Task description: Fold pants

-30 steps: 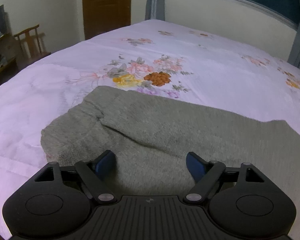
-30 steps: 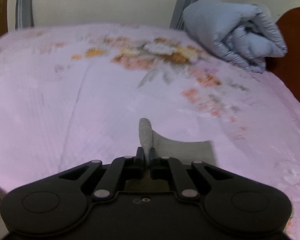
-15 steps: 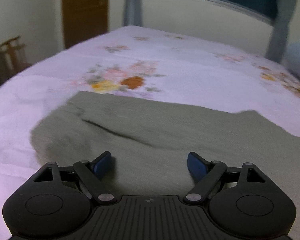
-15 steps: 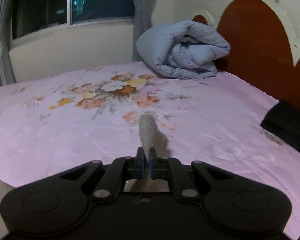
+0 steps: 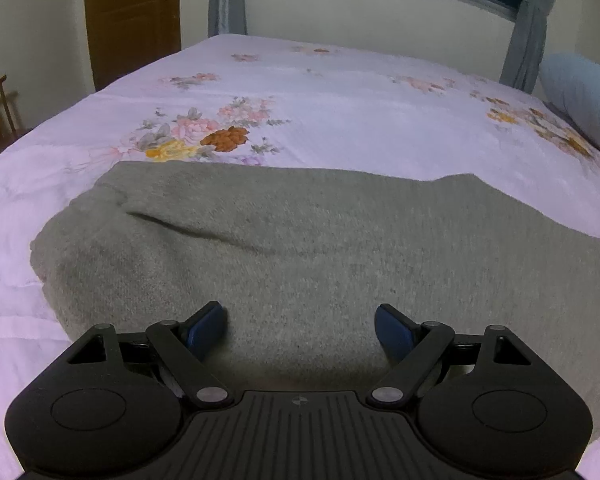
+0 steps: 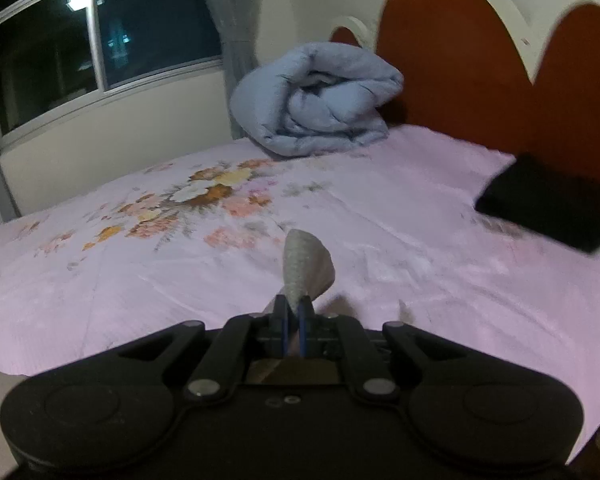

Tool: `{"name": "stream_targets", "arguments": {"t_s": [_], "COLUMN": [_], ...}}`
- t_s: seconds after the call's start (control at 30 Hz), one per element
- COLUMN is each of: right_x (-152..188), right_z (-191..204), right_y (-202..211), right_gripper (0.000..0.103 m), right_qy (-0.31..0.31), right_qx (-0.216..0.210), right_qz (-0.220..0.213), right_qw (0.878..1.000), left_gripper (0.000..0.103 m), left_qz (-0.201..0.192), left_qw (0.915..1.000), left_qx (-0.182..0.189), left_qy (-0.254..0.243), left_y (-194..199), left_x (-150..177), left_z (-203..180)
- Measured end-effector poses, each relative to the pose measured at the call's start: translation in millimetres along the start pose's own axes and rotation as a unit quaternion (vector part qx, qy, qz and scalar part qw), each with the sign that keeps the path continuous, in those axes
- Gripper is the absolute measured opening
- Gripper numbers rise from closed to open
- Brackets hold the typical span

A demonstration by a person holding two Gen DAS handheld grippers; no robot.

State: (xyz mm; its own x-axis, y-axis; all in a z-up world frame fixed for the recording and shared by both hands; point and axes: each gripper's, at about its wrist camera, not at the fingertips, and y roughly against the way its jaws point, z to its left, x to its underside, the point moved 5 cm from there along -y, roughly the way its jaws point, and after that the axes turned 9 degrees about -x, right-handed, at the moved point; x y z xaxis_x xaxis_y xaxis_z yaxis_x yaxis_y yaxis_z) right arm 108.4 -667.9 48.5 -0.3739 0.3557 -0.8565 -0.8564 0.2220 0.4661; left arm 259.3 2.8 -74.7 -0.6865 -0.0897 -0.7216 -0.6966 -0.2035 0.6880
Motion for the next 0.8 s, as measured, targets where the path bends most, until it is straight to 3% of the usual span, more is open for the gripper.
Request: {"name": "stream_targets", "arguments": {"t_s": [0.3, 0.8], "right_x": [38, 73], "right_z": [-35, -67], "right_y": [11, 16], "right_gripper": [0.0, 0.0], "right_qy": [-0.063, -0.137], "right_qx": [-0.003, -0.011], "right_qz": [-0.004, -0.005], "right_qw": [0.998, 0.99], "left_gripper": [0.083, 0.084], "left_qz": [0.005, 0.006], "left_qw": [1.0, 0.9998], "left_qx": [-0.001, -0.001], "left_qy": [-0.008, -0.021], "left_y": [-1, 3], "left_x": [0, 3], "left_z": [-1, 0]}}
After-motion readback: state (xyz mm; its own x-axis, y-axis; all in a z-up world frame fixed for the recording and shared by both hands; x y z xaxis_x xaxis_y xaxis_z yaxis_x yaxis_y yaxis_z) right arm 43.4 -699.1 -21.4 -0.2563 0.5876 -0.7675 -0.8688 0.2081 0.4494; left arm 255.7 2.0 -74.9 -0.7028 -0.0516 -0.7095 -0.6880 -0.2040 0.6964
